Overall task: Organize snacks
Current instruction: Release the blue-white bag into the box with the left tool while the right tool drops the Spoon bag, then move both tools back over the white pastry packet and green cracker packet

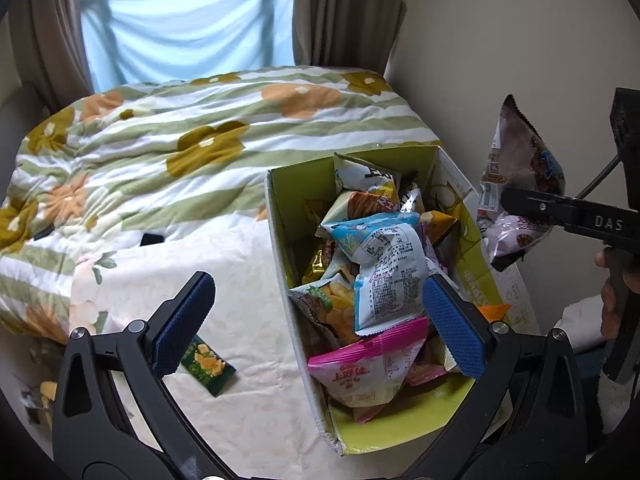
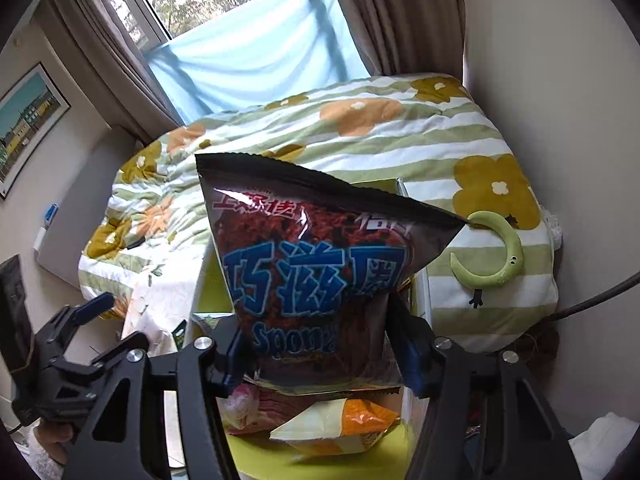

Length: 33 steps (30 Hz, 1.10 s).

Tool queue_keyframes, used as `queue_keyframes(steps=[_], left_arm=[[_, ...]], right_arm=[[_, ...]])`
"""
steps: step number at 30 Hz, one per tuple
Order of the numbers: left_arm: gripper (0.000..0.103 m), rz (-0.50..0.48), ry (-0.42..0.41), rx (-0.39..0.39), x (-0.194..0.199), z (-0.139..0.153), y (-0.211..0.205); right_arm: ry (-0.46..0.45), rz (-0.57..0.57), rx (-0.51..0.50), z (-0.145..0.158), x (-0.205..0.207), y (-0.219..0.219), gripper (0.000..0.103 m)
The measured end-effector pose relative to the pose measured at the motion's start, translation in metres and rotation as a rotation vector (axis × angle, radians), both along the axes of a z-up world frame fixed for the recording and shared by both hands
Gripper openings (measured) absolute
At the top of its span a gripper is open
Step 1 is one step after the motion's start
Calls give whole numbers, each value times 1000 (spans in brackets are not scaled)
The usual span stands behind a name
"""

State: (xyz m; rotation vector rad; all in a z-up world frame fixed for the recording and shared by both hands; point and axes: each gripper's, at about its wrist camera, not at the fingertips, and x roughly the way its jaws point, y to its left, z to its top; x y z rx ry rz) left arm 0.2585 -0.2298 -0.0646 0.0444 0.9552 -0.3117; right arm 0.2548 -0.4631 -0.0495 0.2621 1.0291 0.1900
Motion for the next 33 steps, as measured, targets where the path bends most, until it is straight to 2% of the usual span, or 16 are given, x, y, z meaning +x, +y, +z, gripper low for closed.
queue_keyframes(steps=[1, 3, 5, 7, 15, 21, 27, 33], left_arm=[[102, 5, 4, -6, 0, 1, 1], [102, 12, 13, -8, -1, 0, 3], [102, 14, 17, 2, -3, -1, 3], [102, 23, 19, 9, -5, -2, 6], [102, 56, 40, -23, -14, -10, 16], [102, 89, 2, -13, -31, 7, 26], [102, 174, -44, -12, -55, 32, 59], [102, 274, -55, 41, -84, 39, 102]], right_arm=[[14, 7, -6, -3, 5, 2, 58], [40, 15, 2, -10, 11, 2, 67], [38, 0, 1, -12, 11, 1, 96], [14, -19, -11, -11, 5, 0, 101], [4, -19, -41, -15, -21, 4, 101], [-67, 3, -84, 9, -38, 18, 101], [-169, 87, -110, 42, -53, 51, 101], [-236, 196, -80, 53, -64, 93, 102]])
